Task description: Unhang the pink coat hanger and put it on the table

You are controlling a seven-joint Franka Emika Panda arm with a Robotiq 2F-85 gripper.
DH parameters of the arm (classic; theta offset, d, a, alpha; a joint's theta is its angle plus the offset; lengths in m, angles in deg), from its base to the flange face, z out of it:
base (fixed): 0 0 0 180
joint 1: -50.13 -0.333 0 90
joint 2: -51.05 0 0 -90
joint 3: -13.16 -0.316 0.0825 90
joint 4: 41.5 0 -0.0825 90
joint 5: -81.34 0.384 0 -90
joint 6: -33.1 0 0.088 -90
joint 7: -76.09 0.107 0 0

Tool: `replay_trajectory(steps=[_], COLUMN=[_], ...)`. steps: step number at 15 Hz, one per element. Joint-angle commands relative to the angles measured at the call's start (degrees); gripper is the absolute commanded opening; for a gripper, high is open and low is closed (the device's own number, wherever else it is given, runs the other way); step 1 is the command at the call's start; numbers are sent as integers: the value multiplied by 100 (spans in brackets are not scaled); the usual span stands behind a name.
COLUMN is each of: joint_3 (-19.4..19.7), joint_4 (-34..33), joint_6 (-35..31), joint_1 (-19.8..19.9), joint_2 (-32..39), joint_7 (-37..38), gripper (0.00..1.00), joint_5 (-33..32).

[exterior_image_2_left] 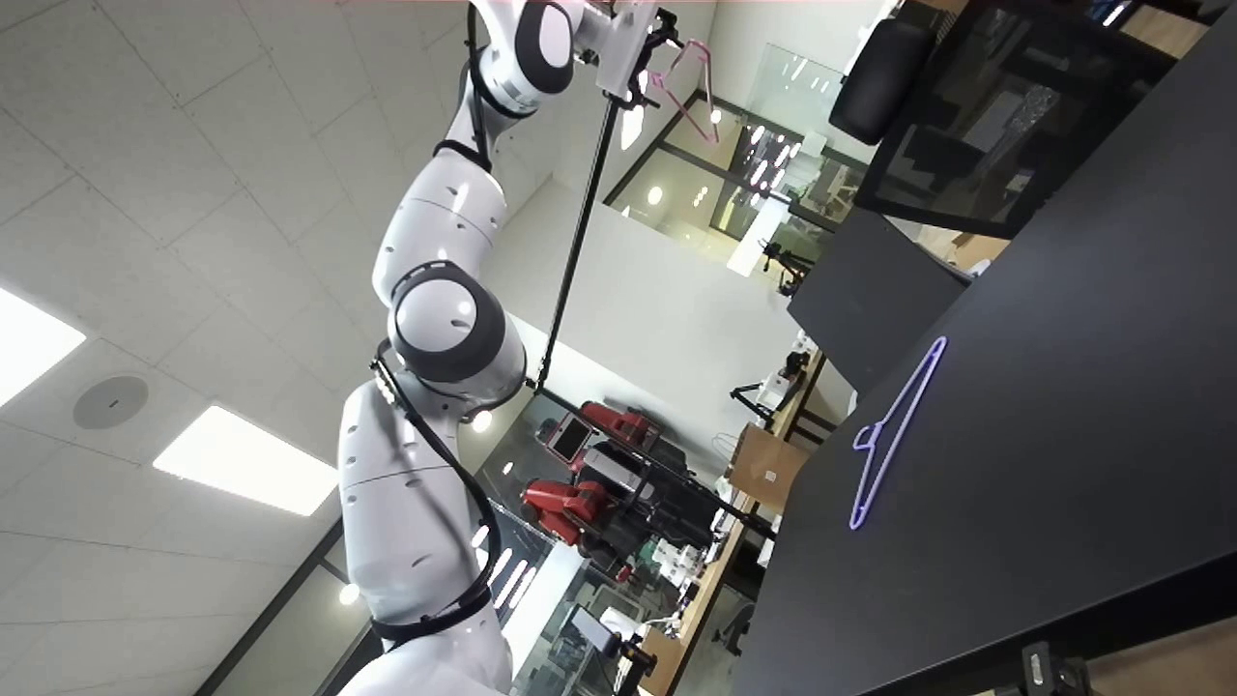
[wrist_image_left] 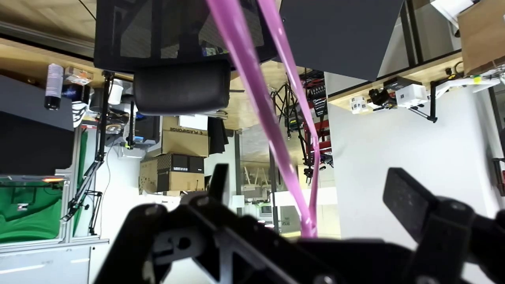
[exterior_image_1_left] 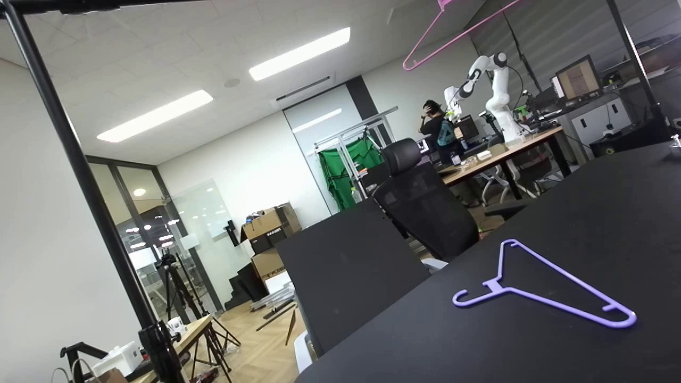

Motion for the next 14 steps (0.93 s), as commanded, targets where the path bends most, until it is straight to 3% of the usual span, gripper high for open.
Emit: replay_trajectory(steps=[1,7,8,9,11,14], joint_3=[-132,-547,-579,-620,-679,-745], joint_4=[-55,-155,-183,-203,-217,-178], joint_6=[-191,-484,-587,-677,-893,-1025], joint_1=[-33,5,-8,-10,-18,-3], joint_2=[49,128,150,168,186,175], joint_7=[-88,-511,-627,-763,-1049,-1247], gripper=[100,100,95,74,70,48], joint_5=[178,690,731,783,867,950])
